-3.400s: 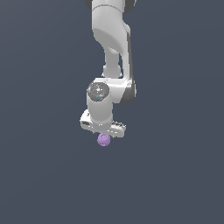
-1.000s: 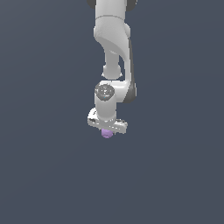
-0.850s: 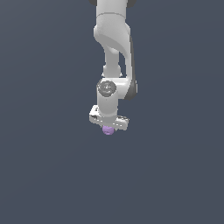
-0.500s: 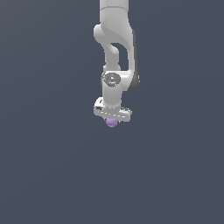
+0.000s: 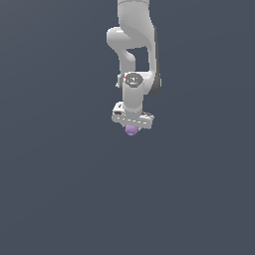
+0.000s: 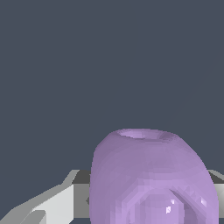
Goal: Pick up the object and move it to a goal position.
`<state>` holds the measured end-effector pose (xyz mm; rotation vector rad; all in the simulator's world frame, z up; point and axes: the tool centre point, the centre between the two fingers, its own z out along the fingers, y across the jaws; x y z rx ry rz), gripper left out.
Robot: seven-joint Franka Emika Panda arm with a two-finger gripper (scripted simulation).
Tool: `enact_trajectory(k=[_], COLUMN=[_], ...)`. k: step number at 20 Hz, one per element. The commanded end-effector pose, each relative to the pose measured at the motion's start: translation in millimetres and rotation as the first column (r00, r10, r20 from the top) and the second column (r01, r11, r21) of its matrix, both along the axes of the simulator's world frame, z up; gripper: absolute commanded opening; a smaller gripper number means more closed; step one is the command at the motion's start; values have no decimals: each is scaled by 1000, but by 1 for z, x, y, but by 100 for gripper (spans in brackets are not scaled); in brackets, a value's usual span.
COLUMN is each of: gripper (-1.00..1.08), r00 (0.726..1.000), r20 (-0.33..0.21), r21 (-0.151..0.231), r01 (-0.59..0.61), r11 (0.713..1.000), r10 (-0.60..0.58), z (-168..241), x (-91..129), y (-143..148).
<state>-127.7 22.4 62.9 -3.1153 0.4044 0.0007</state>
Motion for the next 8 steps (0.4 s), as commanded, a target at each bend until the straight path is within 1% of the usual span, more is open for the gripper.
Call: enact_trajectory(k=[1,5,8], gripper=[-100,-100,-100], r00=[1000,1000,1000], r20=[0,0,0], r21=[0,0,0], r01=[0,0,0], r11=[1000,1000,1000], r10=[0,0,0], z=[1,3,3], x=[-9,-17,-18], y=[4,7,8])
